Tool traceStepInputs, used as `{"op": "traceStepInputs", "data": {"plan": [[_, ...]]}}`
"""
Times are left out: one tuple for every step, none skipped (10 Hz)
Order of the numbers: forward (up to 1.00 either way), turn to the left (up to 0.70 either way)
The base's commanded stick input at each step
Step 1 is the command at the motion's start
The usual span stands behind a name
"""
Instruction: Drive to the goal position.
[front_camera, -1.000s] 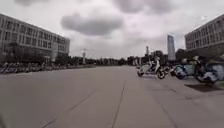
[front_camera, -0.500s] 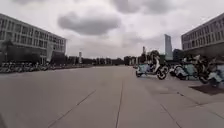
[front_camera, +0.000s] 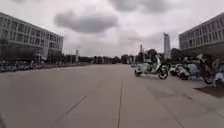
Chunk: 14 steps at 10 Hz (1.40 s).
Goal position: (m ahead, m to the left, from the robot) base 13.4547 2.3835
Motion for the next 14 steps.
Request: {"op": "traceStepInputs", "data": {"plan": [[0.7, 0.06], [0.7, 0.06], [0.7, 0.04], [0.7, 0.01], [0.7, -0.02], [0.7, -0.04], [0.7, -0.07], [0.7, -0.08], [0.7, -0.08], [0.7, -0.08], [0.7, -0.08], [0.7, -0.08], [0.7, -0.08], [0.7, -0.08]]}}
